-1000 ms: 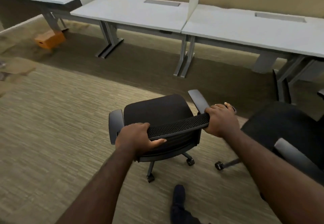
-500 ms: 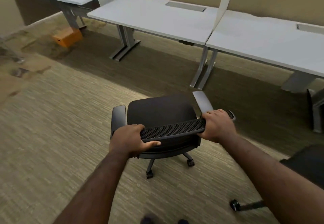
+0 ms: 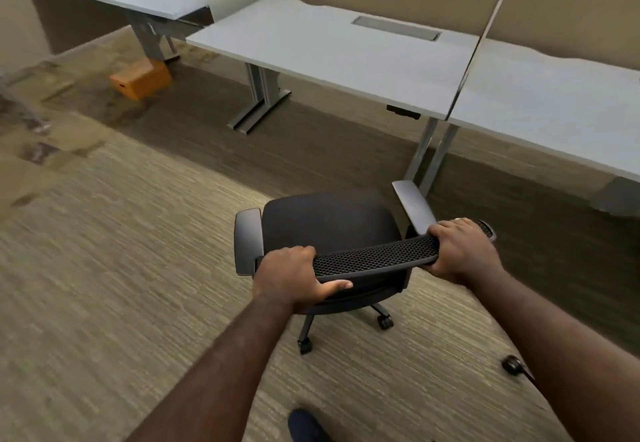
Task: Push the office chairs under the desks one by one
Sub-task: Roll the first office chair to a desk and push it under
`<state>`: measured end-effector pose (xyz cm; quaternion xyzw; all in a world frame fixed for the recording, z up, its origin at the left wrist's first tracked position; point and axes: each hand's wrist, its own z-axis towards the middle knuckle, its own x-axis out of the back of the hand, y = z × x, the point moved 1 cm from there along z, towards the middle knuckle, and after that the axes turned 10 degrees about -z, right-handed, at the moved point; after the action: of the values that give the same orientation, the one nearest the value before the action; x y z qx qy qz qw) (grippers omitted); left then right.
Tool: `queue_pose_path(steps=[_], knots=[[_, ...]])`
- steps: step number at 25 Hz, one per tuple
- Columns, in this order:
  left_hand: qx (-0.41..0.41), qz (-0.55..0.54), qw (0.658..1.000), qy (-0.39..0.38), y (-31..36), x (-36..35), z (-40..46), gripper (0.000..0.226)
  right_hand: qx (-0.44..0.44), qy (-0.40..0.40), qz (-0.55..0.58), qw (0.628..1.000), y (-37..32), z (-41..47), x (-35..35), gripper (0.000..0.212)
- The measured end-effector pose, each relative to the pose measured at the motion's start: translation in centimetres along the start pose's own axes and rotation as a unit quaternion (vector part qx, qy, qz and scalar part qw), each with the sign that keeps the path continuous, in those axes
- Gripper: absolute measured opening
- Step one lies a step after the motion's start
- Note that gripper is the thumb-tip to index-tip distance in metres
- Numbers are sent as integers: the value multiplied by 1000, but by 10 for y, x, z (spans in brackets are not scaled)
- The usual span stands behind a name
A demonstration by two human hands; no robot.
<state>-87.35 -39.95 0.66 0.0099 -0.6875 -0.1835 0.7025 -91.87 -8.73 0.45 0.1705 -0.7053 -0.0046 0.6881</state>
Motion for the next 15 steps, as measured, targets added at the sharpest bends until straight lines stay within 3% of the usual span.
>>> queue_pose_path(steps=[11,15], knots=[[-4,16,1000,1,-100,18,140,86,13,-3,3,1000,-22,177,16,61],[5,27,1000,6,-141,26,195,87,9,15,7,1000,-34,242,20,47]])
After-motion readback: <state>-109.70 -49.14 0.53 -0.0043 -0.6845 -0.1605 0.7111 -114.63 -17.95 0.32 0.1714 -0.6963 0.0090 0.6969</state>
